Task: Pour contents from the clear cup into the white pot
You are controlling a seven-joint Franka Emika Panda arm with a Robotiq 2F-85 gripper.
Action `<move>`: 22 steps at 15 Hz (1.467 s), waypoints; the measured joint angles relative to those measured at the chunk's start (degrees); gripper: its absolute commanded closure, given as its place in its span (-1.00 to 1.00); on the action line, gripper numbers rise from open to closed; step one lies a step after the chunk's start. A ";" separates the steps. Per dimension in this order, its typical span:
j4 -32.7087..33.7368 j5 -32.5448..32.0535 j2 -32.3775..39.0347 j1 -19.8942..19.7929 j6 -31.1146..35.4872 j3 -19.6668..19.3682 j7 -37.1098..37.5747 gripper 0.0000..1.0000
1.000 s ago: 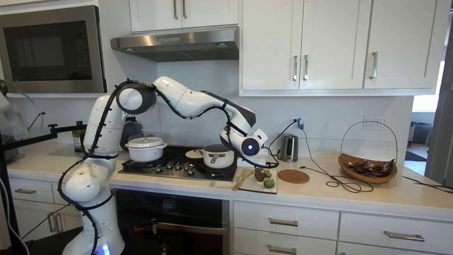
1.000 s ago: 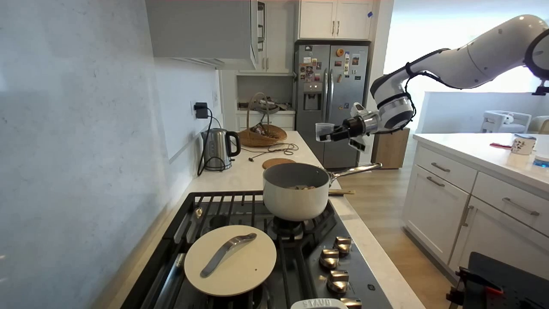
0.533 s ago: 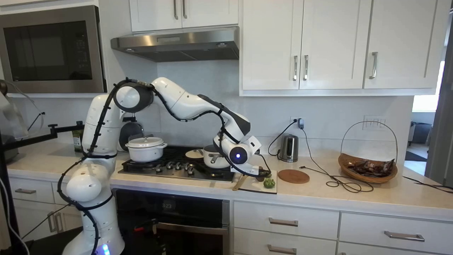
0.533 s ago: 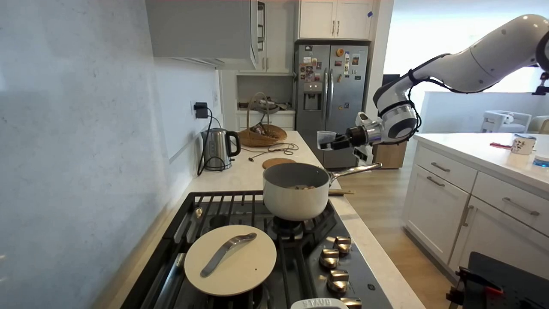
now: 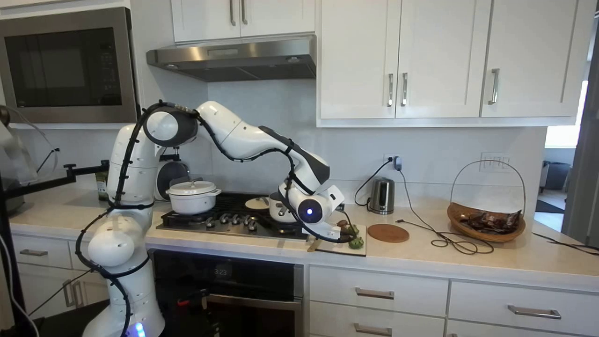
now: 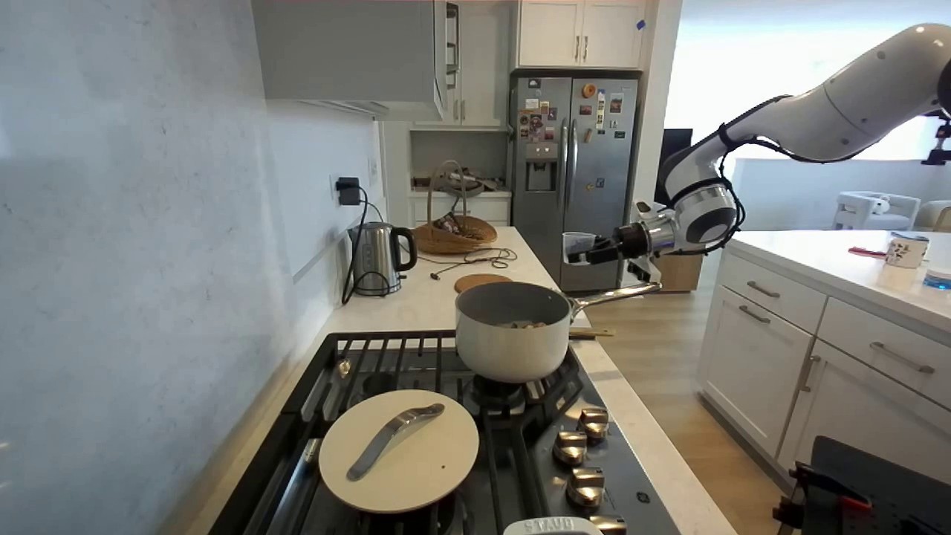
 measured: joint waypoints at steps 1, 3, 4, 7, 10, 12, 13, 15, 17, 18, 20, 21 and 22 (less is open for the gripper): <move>-0.13 -0.01 0.23 0.00 0.00 -0.16 0.00 0.29; -0.20 -0.01 0.93 0.02 0.00 -0.20 0.00 0.29; -0.20 -0.01 1.38 0.07 0.00 -0.20 0.00 0.29; -0.20 -0.01 2.79 0.33 0.00 -0.20 -0.27 0.29; -0.16 -0.01 4.24 0.56 0.24 -0.20 -1.35 0.29; -0.06 -0.01 5.22 0.64 0.57 -0.20 -2.68 0.29; 0.08 0.00 5.73 0.66 0.70 -0.20 -3.31 0.29; 0.36 0.30 6.61 0.67 0.95 -0.20 -4.69 0.29; 0.57 1.18 7.35 0.67 1.12 -0.21 -6.25 0.29; 0.71 1.83 7.72 0.67 1.17 -0.21 -7.03 0.29; 1.17 2.94 8.56 0.67 1.27 -0.21 -8.59 0.29; 1.36 3.40 8.97 0.67 1.31 -0.21 -9.33 0.29; 1.52 3.82 9.33 0.68 1.35 -0.21 -10.06 0.29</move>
